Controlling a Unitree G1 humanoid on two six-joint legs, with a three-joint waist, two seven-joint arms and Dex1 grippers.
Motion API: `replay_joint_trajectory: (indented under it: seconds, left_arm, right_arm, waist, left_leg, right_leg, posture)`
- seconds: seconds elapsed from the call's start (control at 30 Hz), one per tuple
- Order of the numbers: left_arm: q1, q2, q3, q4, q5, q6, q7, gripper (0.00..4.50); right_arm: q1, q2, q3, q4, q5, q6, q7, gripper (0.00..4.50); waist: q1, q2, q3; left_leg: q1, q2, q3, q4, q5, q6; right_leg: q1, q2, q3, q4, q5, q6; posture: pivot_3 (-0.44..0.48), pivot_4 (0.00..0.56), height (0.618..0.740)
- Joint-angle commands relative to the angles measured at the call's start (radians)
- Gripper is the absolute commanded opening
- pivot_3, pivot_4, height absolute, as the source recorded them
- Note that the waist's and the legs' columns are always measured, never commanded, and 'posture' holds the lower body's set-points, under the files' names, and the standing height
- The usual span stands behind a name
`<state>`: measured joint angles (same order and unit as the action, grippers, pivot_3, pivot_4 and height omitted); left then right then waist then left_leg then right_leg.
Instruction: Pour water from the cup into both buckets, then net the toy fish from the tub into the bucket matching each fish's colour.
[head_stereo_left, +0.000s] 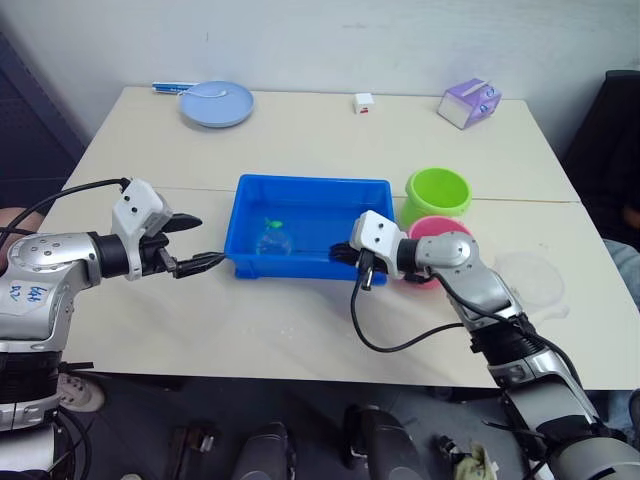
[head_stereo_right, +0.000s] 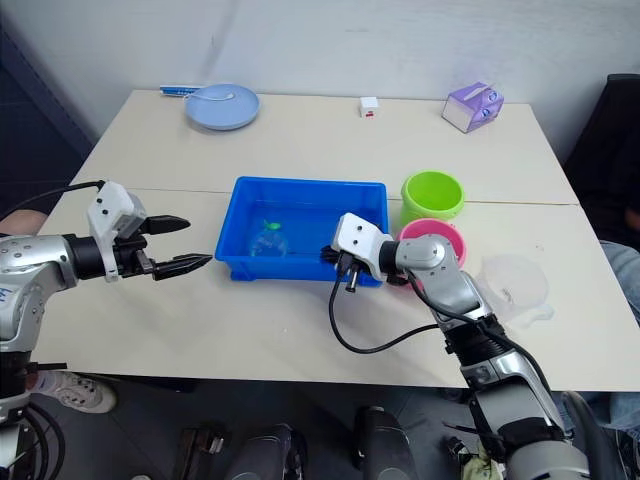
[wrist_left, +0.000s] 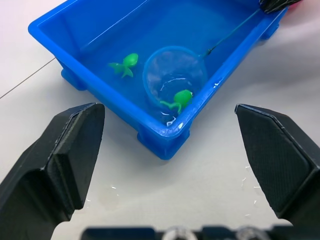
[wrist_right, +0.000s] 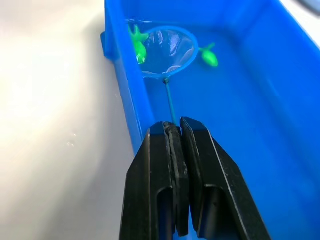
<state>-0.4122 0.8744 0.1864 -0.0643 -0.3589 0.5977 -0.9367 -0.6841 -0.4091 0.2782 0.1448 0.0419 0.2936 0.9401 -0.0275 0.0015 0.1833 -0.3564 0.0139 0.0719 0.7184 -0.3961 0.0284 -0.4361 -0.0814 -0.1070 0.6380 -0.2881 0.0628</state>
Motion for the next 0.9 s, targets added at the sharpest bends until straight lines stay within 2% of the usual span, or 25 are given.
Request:
replay_joint_trajectory:
  seconds: [0.03,0.2,0.37,0.63,0.77,0.9]
  left_arm:
    - [0.003,0.010,0.044,0.006,-0.017,-0.022,0.005,4.50]
    - [-0.016,-0.011,0.047,0.014,-0.041,-0.015,0.007,4.50]
    - [-0.095,-0.078,-0.008,0.035,-0.069,-0.019,0.002,4.50]
    - [-0.306,-0.279,-0.125,0.197,-0.071,-0.085,-0.042,4.50]
    - [-0.384,-0.368,-0.172,0.299,-0.049,-0.140,-0.071,4.50]
    - [-0.440,-0.449,-0.214,0.380,-0.035,-0.200,-0.100,4.50]
  right_arm:
    - [-0.001,0.010,-0.037,-0.050,0.048,0.068,-0.006,0.76]
    - [0.004,0.000,-0.078,-0.104,0.095,0.152,-0.014,0.76]
    - [0.036,-0.054,-0.169,-0.257,0.163,0.285,-0.049,0.76]
    - [0.132,-0.205,-0.420,-0.537,0.251,0.513,-0.172,0.76]
    - [0.175,-0.303,-0.535,-0.609,0.270,0.582,-0.211,0.76]
    - [0.220,-0.407,-0.615,-0.608,0.245,0.577,-0.234,0.76]
  waist:
    - [0.000,0.000,0.000]
    - [0.001,0.000,0.000]
    - [0.013,0.000,0.000]
    - [0.030,0.000,0.000]
    - [0.032,0.000,0.000]
    - [0.030,0.000,0.000]
  left_leg:
    - [0.000,0.000,0.000,0.000,0.000,0.000]
    - [0.000,0.000,0.000,0.000,0.000,0.000]
    - [-0.001,-0.001,0.000,0.000,0.000,0.000]
    - [-0.001,-0.002,0.001,0.001,0.000,0.000]
    - [-0.001,-0.002,0.001,0.000,0.000,0.000]
    - [0.001,-0.002,0.005,-0.001,0.000,0.000]
  right_leg:
    - [0.000,0.000,0.000,0.000,0.000,0.000]
    - [0.000,0.000,0.000,0.000,0.000,0.000]
    - [0.000,-0.001,0.000,0.000,0.000,0.000]
    - [0.000,0.000,0.000,0.000,0.000,0.000]
    - [0.000,0.001,0.000,0.000,0.000,0.000]
    - [-0.001,0.002,0.002,0.001,0.000,0.000]
  posture:
    - [0.000,0.150,0.739]
    - [0.000,0.150,0.739]
    - [0.000,0.150,0.739]
    - [0.000,0.150,0.739]
    - [0.000,0.150,0.739]
    - [0.000,0.150,0.739]
